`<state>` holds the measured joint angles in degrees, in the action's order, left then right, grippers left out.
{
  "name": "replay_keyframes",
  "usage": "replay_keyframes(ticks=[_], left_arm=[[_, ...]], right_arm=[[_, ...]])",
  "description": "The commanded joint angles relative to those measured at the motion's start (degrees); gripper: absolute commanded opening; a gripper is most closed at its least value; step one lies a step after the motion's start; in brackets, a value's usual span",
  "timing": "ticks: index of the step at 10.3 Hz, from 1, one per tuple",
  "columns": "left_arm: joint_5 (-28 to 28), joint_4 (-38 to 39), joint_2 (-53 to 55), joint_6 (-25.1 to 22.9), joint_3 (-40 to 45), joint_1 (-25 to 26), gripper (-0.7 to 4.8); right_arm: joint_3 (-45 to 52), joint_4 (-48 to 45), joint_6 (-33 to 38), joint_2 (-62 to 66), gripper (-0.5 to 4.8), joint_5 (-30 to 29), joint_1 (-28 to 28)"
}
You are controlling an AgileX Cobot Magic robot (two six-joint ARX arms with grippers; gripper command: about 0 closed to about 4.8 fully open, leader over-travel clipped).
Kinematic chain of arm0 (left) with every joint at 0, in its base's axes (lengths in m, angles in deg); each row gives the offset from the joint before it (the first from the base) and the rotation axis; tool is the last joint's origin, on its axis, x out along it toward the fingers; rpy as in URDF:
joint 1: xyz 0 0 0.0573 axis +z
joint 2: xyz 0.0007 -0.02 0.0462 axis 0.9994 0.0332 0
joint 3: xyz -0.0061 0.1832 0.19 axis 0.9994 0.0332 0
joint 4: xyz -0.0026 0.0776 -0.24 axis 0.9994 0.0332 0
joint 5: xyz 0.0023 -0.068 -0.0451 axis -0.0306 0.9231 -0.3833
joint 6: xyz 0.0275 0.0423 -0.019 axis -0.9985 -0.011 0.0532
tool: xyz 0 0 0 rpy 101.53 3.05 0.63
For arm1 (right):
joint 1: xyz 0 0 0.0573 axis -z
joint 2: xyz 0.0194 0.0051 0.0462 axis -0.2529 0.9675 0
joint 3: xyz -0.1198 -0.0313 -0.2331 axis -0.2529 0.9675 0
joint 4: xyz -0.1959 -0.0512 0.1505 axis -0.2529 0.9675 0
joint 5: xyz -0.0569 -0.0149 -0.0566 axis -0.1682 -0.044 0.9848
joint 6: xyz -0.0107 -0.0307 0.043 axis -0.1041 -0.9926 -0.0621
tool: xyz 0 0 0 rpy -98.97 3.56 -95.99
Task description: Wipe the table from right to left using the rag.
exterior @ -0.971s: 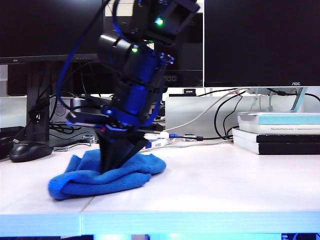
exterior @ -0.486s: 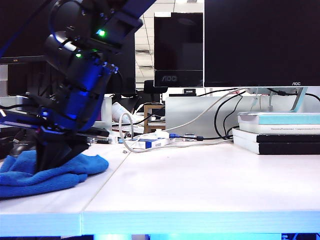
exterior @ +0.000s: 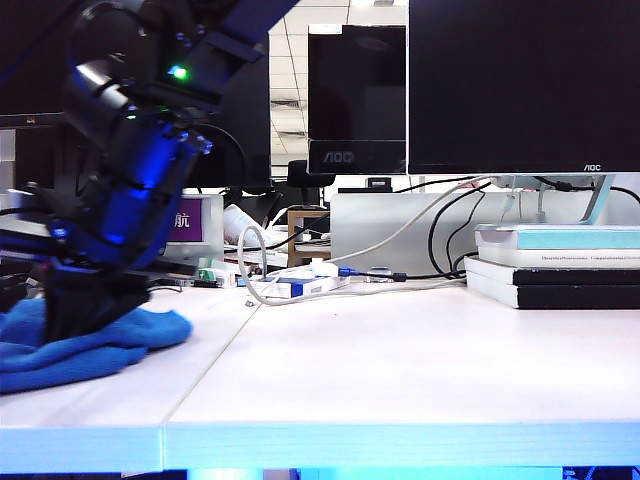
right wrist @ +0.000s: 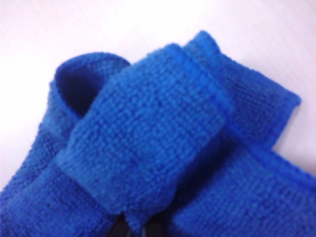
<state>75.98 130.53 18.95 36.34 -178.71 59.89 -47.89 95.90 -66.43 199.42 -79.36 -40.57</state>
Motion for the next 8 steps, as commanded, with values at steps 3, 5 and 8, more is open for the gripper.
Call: replay_keyframes(ticks=[3,5,8], left_arm=[[-0.22,5.70,-2.27,1.20,-0.24,-0.02,-0.05],[-0.24,5.73,-2.91,1.20,-0.24,-0.02,-0.05],[-7.26,5.81,-4.74,1.25,-0.22,0.02,-0.05]], right_arm=[[-17.75,-2.86,5.44,12.44,-0.06,-0.07,-3.74],[-17.75,-7.26,5.97,12.44,-0.06,1.38,-3.80],[-17.75,-7.28,5.97,12.44,-0.05,1.79,-3.82]])
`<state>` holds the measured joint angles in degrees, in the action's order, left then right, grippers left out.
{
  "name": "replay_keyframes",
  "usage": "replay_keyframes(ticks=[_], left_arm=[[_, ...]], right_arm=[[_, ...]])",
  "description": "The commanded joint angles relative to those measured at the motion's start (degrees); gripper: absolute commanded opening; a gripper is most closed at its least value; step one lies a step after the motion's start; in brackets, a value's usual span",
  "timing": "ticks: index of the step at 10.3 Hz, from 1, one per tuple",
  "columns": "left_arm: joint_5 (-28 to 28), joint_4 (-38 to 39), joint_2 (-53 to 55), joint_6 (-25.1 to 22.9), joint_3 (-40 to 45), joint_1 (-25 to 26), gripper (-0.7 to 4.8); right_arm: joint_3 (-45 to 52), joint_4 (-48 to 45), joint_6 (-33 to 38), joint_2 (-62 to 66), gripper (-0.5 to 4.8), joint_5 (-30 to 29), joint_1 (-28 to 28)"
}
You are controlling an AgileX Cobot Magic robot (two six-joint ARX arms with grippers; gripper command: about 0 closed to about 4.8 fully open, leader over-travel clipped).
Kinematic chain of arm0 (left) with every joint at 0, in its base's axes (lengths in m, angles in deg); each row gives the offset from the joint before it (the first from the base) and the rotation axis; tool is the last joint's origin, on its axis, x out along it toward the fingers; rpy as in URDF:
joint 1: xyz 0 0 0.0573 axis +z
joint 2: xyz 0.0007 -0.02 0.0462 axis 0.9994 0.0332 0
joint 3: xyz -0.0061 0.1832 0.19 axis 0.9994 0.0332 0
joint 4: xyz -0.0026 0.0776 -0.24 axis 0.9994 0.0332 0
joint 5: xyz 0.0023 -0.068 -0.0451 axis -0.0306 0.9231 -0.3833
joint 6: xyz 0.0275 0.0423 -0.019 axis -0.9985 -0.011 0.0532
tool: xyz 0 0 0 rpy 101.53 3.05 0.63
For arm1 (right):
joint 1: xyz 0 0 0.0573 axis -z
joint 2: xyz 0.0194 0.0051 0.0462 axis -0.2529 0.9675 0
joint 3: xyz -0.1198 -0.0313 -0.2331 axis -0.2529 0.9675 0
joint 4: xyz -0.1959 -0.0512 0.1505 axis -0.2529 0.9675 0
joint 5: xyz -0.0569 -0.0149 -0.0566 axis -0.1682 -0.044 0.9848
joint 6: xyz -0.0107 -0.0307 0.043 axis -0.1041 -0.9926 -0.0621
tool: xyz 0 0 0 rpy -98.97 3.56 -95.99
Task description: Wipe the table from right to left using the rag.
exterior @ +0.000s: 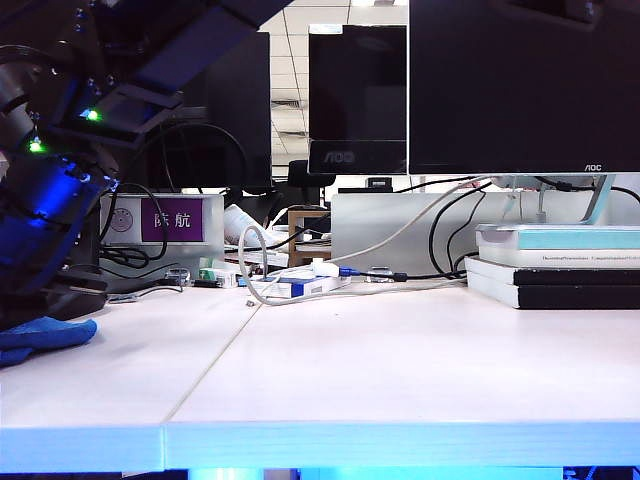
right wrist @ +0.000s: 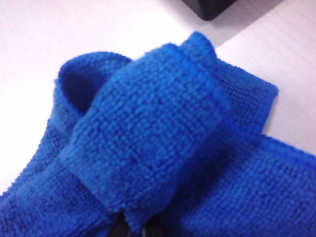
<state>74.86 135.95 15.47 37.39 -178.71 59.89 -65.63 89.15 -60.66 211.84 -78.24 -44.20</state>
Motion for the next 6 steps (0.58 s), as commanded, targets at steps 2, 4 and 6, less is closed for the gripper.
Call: replay_keyframes(ticks=[2,4,6], left_arm=[[-13.51,0.37,-1.25,0.15,-0.22,0.07,-0.06],[-10.43,0.37,-1.29,-0.04,-0.22,5.16,-0.06],[-3.48,0.37,-1.20,-2.45,-0.22,13.27,-0.06]], right_arm=[[-0.02,-0.44,0.15,-0.02,0.77,0.07,-0.33],[-2.49,2.54,0.11,-0.13,2.48,0.20,-0.33],[-6.49,3.85,-0.31,-0.20,2.48,0.11,-0.33]])
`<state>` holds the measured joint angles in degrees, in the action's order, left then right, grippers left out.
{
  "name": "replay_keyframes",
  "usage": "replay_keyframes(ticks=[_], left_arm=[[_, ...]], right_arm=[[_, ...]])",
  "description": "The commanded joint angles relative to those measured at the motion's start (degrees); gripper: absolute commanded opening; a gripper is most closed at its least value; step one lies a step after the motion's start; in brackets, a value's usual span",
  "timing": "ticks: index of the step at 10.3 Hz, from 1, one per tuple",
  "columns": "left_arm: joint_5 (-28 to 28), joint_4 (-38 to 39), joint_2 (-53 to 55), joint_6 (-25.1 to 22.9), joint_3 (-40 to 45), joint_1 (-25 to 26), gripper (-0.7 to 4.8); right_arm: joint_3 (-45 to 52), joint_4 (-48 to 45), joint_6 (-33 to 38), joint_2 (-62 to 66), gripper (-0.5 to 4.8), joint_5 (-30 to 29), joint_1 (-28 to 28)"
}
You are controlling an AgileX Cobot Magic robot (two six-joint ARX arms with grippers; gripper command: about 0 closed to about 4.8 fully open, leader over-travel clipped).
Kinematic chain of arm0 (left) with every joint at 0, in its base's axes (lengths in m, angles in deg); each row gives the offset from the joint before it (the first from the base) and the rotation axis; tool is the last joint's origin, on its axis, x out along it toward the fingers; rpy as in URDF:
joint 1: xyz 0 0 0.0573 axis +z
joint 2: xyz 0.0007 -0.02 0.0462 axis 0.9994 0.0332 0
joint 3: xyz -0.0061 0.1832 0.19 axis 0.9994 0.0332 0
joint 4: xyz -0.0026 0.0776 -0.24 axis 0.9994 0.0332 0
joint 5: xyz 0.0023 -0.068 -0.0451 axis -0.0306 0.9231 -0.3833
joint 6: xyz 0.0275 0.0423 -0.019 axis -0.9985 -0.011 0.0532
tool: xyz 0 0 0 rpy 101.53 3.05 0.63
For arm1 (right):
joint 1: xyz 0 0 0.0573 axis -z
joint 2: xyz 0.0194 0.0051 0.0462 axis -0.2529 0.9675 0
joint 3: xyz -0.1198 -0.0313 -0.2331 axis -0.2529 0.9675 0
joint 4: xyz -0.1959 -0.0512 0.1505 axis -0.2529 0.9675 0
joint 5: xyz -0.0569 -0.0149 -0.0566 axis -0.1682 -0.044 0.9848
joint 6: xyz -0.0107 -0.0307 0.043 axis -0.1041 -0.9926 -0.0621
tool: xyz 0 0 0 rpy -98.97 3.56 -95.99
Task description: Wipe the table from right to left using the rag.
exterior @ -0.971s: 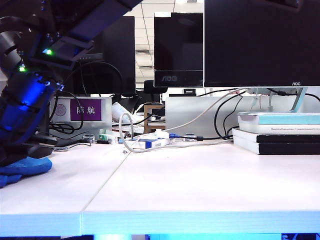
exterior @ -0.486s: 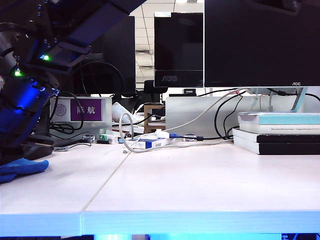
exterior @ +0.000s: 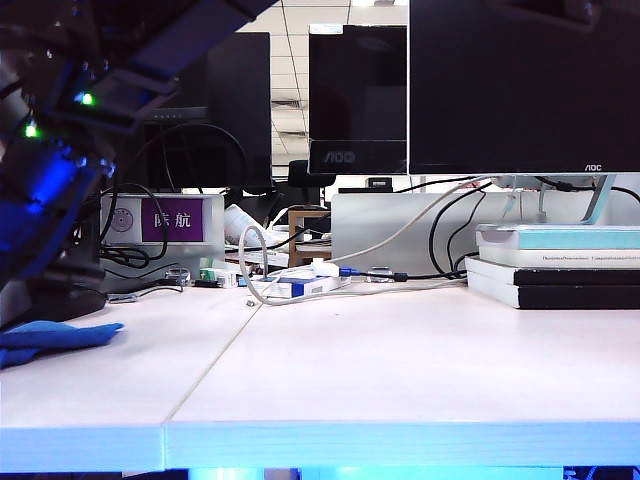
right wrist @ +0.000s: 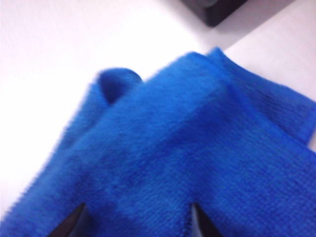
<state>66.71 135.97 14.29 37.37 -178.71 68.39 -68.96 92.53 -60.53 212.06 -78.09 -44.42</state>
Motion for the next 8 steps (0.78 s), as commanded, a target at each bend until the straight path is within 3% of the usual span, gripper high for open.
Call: replay_keyframes(ticks=[1,3,5,6,8], left_arm=[[9.68,-0.26,0.42,-6.01,-0.20,12.57,-0.06],[16.31,-1.16,1.14,-6.27,-0.20,18.84,-0.06],[18.49,-5.03,5.33,-5.77,0.00,19.87,-0.06],[20.74,-3.78,11.23,-5.88,0.00,22.05,-0.06],[27.36,-4.39,13.75,-6.62,0.02,27.93,-0.06]], right_arm=[[-7.08,2.40,-0.63,-0.44,2.48,-0.13,-0.11],[-10.60,4.24,-0.66,-0.44,2.47,-0.81,0.15],[-14.40,7.02,-0.66,-0.48,2.43,-3.06,0.42],[-14.40,7.87,-0.66,-0.48,2.86,-4.52,0.44],[-14.40,8.63,-0.63,-0.48,2.90,-4.46,0.74]])
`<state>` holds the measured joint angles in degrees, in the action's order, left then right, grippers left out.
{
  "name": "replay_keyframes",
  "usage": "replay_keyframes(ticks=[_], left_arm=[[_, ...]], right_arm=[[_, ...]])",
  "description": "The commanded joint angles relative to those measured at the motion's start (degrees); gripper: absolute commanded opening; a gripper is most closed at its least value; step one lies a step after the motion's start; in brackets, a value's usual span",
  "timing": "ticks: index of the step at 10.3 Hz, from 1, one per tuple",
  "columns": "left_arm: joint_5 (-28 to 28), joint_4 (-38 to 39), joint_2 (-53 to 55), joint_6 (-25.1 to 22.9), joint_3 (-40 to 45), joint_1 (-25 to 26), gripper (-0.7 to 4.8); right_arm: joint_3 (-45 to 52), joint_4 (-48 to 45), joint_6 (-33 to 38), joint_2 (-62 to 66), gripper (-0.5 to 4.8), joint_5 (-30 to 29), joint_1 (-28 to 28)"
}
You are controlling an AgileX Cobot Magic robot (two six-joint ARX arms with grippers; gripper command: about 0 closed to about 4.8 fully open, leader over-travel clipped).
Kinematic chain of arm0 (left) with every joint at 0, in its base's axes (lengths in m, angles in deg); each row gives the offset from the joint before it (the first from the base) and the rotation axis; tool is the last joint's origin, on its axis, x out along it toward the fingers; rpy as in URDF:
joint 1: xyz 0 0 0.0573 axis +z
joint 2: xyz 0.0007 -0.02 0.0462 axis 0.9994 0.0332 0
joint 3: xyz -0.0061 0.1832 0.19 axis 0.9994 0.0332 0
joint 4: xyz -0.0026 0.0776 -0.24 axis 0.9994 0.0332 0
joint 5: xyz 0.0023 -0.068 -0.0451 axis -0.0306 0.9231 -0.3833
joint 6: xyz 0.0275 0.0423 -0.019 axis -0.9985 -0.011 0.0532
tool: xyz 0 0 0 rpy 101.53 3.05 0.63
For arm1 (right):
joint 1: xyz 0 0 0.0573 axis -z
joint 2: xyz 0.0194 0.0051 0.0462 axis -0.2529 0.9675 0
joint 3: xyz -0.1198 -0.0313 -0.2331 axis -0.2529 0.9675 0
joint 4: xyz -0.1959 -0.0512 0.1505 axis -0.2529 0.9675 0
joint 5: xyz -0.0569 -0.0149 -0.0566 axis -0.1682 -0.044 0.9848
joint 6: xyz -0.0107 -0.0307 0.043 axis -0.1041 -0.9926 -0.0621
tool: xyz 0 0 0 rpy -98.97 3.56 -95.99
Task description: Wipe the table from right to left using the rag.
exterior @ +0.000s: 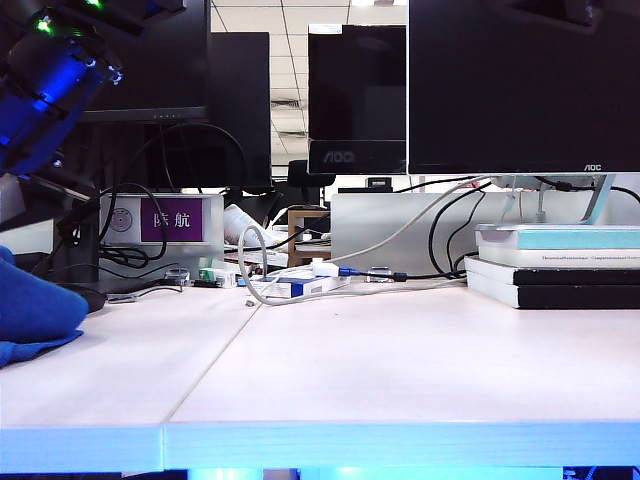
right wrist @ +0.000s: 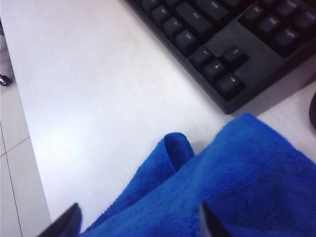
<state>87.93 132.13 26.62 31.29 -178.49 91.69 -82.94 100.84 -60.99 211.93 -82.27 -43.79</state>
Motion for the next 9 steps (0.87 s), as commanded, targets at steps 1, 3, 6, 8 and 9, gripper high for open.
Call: replay_keyframes(ticks=[1,3,6,8,9], left_arm=[[11.04,-1.38,1.97,-1.62,0.31,7.87,-0.06],[20.98,-7.48,1.99,-1.73,6.54,16.28,-0.06],[29.77,-14.86,1.99,-1.73,21.29,21.81,-0.06],[35.60,-29.07,2.32,-1.66,38.40,22.45,-0.06],[36.02,-30.38,2.45,-1.66,40.30,22.45,-0.06]], right_arm=[[-0.42,0.33,-0.17,-0.35,2.90,-0.28,0.31],[-0.42,0.07,-0.20,-0.33,2.89,-0.24,0.96],[-0.44,0.00,-0.20,-0.33,2.88,-0.28,1.51],[-0.44,0.07,-0.42,-0.33,2.88,-0.98,1.57],[-0.44,0.24,-0.68,-0.33,2.88,-1.09,1.57]])
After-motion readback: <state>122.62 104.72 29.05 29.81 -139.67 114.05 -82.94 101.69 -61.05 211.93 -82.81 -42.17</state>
